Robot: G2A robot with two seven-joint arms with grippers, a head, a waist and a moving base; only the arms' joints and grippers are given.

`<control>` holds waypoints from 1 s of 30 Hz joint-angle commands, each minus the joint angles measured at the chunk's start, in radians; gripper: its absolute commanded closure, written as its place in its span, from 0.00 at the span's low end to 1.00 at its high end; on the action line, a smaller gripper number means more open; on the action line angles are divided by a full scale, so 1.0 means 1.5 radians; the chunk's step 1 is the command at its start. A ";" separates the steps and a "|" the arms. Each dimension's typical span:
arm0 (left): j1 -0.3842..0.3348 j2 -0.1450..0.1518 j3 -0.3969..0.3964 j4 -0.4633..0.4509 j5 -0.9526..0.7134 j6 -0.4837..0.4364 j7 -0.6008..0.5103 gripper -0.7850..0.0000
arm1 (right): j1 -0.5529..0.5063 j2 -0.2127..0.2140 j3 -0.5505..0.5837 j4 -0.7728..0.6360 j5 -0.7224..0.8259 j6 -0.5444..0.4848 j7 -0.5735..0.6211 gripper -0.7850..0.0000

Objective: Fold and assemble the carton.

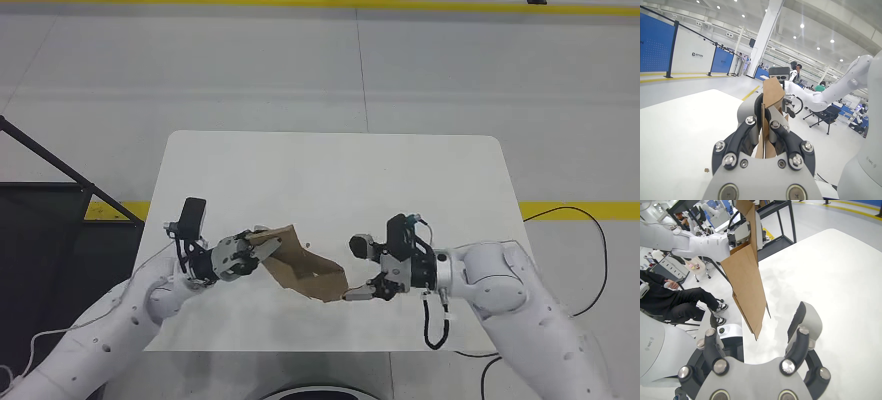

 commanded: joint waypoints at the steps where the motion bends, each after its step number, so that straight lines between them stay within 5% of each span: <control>1: -0.002 0.001 0.002 0.008 0.029 0.000 0.029 1.00 | -0.023 0.000 0.007 -0.028 -0.056 0.035 -0.032 0.00; 15: 0.001 -0.007 -0.015 0.038 0.074 0.000 0.103 1.00 | -0.141 -0.003 0.001 -0.166 -0.333 0.199 -0.173 0.00; 30: 0.005 -0.012 -0.031 0.029 0.055 0.041 0.039 1.00 | -0.148 -0.006 -0.007 -0.167 -0.351 0.230 -0.185 0.00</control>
